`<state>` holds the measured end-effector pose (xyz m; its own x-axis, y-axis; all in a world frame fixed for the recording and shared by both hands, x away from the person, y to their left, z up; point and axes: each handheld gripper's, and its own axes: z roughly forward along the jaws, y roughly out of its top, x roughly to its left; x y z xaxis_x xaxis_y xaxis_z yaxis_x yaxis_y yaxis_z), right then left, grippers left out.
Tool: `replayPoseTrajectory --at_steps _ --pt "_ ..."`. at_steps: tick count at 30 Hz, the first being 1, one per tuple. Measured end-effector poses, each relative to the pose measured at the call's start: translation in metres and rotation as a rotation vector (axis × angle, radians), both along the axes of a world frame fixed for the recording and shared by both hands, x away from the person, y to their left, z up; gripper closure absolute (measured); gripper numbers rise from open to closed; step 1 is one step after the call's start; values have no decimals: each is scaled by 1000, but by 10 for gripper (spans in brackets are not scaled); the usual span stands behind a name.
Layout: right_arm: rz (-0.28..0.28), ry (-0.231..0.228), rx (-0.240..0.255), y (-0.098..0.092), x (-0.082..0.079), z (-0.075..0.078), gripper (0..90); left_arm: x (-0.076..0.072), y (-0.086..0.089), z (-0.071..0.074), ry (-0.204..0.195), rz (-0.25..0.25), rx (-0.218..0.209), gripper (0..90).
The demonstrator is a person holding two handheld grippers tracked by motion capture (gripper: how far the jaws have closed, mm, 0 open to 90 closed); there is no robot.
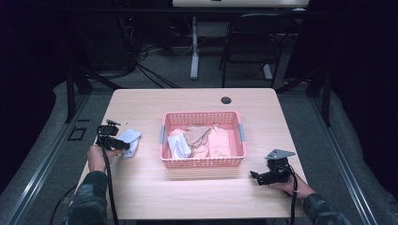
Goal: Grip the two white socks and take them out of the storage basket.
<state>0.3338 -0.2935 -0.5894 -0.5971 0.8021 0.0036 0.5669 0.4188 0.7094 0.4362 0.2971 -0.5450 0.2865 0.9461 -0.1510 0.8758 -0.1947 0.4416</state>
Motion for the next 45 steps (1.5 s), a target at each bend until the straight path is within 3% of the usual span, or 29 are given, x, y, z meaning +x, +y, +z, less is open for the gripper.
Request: replayPoseTrajectory --at_steps 3,6,11,18,22,33,36,39,45 --pt "-1 0 0 0 0 0 0 -4 2 5 -29 18 6 383" --pt "0 1 0 0 0 0 0 -10 3 13 -63 24 -8 281" --pt "1 -2 -2 0 0 0 0 -23 -2 30 -102 11 -26 197" --pt "0 1 -4 0 0 0 0 -29 -8 60 -155 -11 -55 134" --pt "-4 -2 -2 0 0 0 0 -33 -16 75 -164 -12 -50 4" --pt "-1 2 -2 1 0 0 0 -37 -45 99 -210 -94 -69 0" --pt "-1 1 -2 1 0 0 0 -39 -59 108 -201 -148 -96 0" --pt "-1 1 -1 1 0 0 0 -41 -77 115 -207 -200 -97 0" --pt "-1 -2 -4 1 0 0 0 -39 -119 111 -200 -318 -91 19"
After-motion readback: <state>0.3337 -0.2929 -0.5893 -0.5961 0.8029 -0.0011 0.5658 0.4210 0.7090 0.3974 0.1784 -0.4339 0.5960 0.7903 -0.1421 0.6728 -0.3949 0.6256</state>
